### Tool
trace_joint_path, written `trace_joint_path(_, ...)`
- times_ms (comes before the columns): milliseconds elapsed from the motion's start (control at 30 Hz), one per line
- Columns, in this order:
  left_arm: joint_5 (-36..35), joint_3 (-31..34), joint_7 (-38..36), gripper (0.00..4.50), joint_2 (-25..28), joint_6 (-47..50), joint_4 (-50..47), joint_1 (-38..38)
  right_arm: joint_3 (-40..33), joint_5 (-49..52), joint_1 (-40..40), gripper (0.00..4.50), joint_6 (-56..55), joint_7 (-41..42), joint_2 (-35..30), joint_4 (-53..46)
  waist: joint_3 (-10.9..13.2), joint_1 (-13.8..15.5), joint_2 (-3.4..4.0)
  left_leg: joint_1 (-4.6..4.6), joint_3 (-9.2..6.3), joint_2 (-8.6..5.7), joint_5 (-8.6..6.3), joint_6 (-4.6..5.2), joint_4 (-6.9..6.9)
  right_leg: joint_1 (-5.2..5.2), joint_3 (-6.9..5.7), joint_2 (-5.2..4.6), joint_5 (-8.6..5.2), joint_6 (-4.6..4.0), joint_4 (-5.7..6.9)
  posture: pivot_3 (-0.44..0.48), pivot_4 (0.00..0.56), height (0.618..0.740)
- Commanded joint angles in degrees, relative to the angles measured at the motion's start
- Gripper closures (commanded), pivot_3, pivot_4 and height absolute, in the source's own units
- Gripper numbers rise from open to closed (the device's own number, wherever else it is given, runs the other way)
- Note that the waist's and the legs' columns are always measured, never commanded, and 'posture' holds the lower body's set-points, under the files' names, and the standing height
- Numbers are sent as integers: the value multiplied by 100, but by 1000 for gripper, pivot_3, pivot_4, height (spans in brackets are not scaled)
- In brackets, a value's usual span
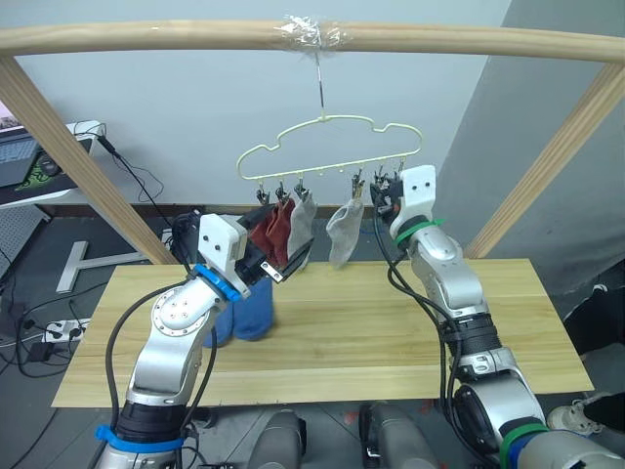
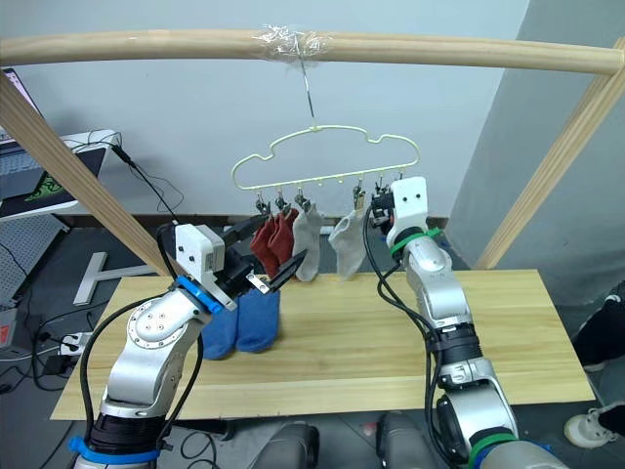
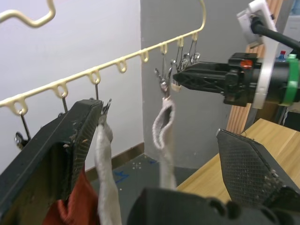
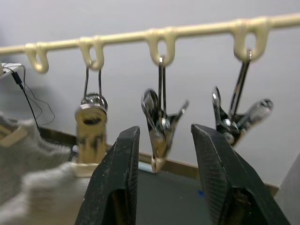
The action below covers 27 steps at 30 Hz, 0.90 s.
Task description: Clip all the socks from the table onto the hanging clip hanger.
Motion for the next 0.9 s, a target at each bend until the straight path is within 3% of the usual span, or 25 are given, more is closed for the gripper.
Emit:
trace_joint_path(33,-104,117,30,0,61,48,-313,-52,-32,-11,-187,2696,-214,18,99,-37,0,2,0,1,0,0,0,0,-1,0,0,0,0,0,0,141,177,740)
trace_joint_path(900,-611,91,180,0,62,824,-951,-600,-71,1,-436,2696,-313,123,198,218,0,89,0,-1,-1,-3,0,-1,0,0,0,0,0,-1,0,158,179,740)
